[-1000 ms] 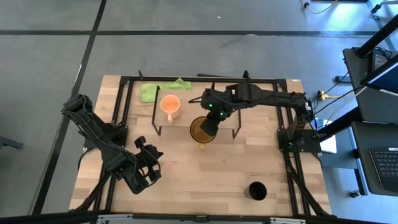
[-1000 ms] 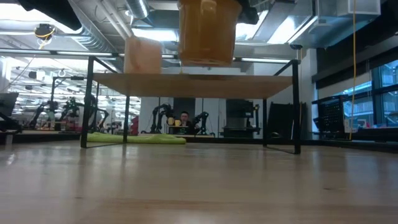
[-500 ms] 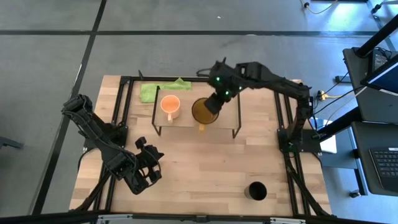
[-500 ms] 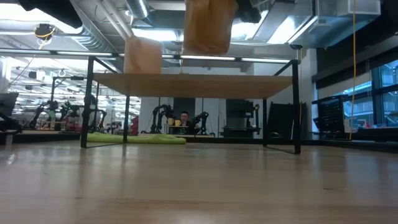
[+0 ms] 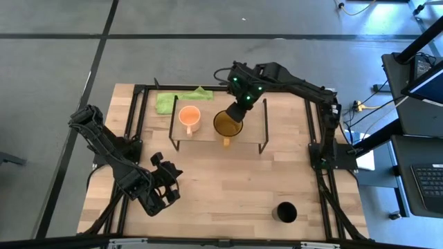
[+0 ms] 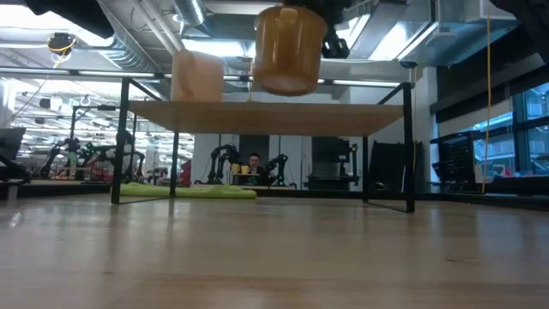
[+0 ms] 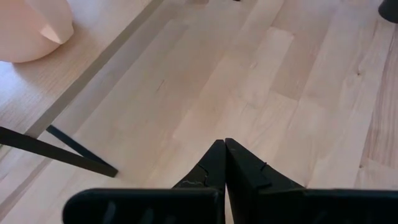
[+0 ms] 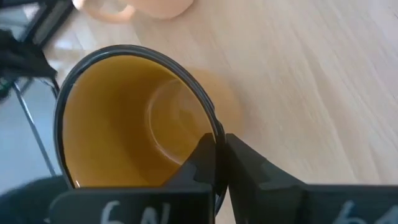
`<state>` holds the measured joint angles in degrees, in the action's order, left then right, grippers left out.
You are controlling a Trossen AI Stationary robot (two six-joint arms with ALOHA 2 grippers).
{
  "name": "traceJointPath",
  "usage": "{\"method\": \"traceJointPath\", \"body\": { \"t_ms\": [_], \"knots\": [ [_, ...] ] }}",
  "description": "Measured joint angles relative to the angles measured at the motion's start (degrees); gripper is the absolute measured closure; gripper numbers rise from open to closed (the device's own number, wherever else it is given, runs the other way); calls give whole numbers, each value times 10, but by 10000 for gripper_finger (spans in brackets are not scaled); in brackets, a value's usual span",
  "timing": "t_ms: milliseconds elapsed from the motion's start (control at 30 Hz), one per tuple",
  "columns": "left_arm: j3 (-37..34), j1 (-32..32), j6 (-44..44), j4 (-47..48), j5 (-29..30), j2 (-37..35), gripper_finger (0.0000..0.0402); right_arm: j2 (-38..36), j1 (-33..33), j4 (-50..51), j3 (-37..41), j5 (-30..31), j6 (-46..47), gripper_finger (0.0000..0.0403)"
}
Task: Stack small to large cups/mugs on shelf
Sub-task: Put the yellow mug on the shelf
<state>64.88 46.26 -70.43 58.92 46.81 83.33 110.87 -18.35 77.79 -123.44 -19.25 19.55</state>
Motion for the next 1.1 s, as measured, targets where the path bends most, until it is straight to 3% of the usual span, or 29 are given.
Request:
{"method": "traceJointPath", "body": {
  "t_ms": [367,1100],
  "knots": [
    [0,0,-13,-2,-13,0,401,15,-23,-58,0,12,-34,385],
    [0,-10,-11,0,-16,0,401,49,-36,-56,0,9,-51,385]
  ]
}}
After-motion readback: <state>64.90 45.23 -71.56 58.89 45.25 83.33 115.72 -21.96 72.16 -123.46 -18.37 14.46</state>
